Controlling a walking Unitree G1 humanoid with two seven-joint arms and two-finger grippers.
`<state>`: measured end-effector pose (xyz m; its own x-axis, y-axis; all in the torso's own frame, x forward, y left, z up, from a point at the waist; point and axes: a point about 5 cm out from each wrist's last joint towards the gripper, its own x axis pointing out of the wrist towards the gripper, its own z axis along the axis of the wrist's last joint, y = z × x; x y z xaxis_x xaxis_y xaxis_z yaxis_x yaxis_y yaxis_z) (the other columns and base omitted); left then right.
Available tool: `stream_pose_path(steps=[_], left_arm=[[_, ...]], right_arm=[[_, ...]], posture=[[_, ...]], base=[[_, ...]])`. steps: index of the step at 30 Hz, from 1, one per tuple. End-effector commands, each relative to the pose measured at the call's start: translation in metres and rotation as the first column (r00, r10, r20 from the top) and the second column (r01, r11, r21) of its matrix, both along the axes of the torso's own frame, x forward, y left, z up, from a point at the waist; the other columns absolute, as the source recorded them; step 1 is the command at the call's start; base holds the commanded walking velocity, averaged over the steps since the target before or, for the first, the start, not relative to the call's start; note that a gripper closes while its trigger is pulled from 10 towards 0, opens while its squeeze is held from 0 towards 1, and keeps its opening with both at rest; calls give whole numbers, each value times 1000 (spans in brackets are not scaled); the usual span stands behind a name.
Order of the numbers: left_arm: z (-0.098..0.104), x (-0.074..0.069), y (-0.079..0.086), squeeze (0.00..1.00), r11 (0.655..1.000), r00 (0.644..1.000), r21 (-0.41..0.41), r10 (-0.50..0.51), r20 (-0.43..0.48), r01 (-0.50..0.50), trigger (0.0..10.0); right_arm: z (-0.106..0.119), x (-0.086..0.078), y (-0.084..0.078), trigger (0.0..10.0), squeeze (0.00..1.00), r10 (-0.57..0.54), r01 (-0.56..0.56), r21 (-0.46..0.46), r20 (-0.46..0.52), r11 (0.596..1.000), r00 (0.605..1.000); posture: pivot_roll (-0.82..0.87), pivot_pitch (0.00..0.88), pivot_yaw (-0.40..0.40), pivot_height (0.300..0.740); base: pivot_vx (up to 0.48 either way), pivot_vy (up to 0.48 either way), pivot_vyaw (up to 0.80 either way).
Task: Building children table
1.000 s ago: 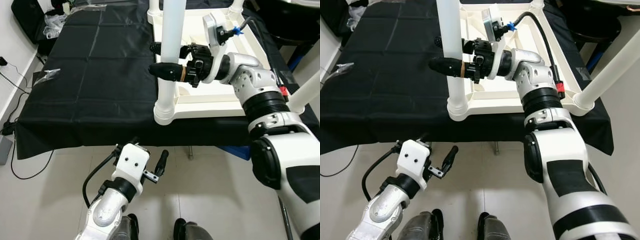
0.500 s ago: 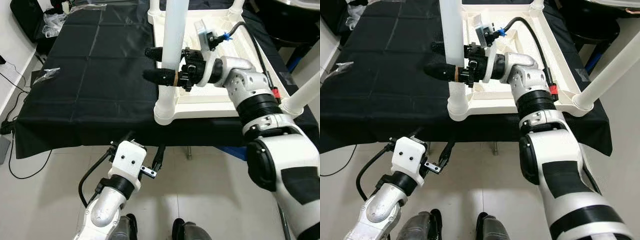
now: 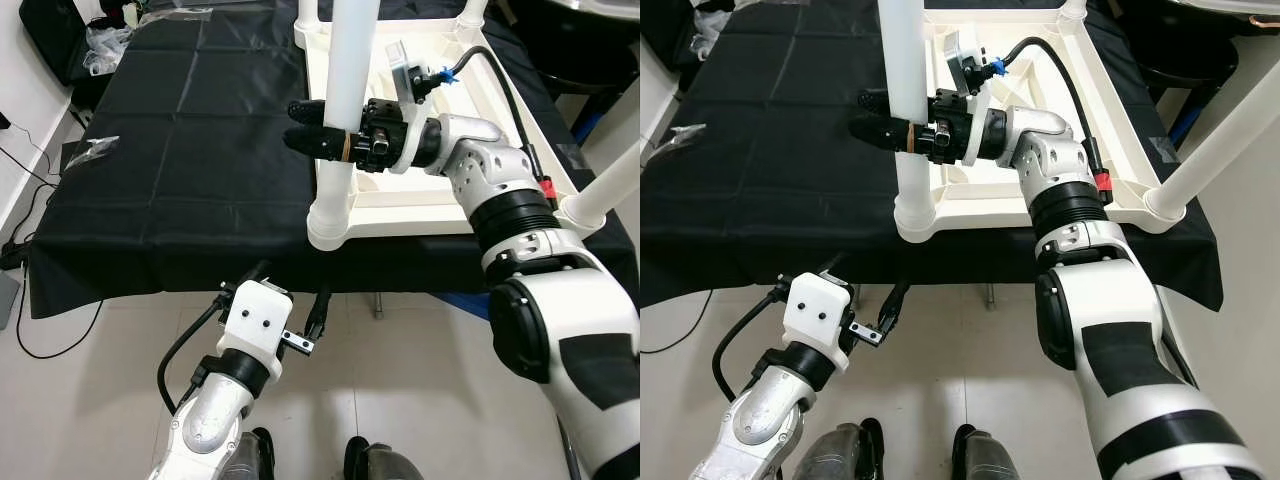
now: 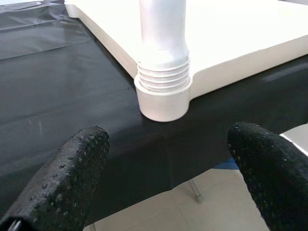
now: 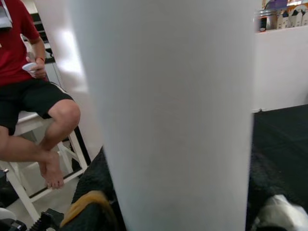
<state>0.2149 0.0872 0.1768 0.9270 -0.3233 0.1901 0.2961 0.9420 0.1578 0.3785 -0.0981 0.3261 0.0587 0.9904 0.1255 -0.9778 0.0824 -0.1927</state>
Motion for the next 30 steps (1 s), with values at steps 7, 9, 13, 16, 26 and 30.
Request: stream_pose_path(steps=[7,9,13,16,26,30], left_arm=[[-5,-2,0,0,1000,1000,4,4,-25,-4,10000],[-5,-1,0,0,1000,1000,6,2,-23,-2,10000],[-4,0,1,0,1000,1000,8,3,-18,-3,10000],[-2,3,3,0,1000,1000,13,5,-6,-5,10000],[0,11,8,0,999,1000,28,15,8,-16,10000],[1,13,11,0,999,1000,34,22,12,-23,10000]], right_arm=[[-4,0,0,0,0,-2,2,4,-10,1000,1000],[-4,1,-2,0,0,-19,19,9,-2,1000,1000],[-4,1,-4,0,0,-53,52,14,12,999,999],[-5,4,-13,0,0,-171,169,48,43,984,984],[-14,10,-29,0,0,-434,430,107,15,897,901],[-20,8,-27,0,0,-519,518,125,-23,846,854]], posture=[[164,250,-74,740],[165,252,-74,740],[163,253,-71,740],[157,254,-65,740],[156,255,-56,740],[153,256,-52,740]], base=[[0,0,0],[0,0,0],[0,0,0],[0,0,0],[0,0,0],[0,0,0]])
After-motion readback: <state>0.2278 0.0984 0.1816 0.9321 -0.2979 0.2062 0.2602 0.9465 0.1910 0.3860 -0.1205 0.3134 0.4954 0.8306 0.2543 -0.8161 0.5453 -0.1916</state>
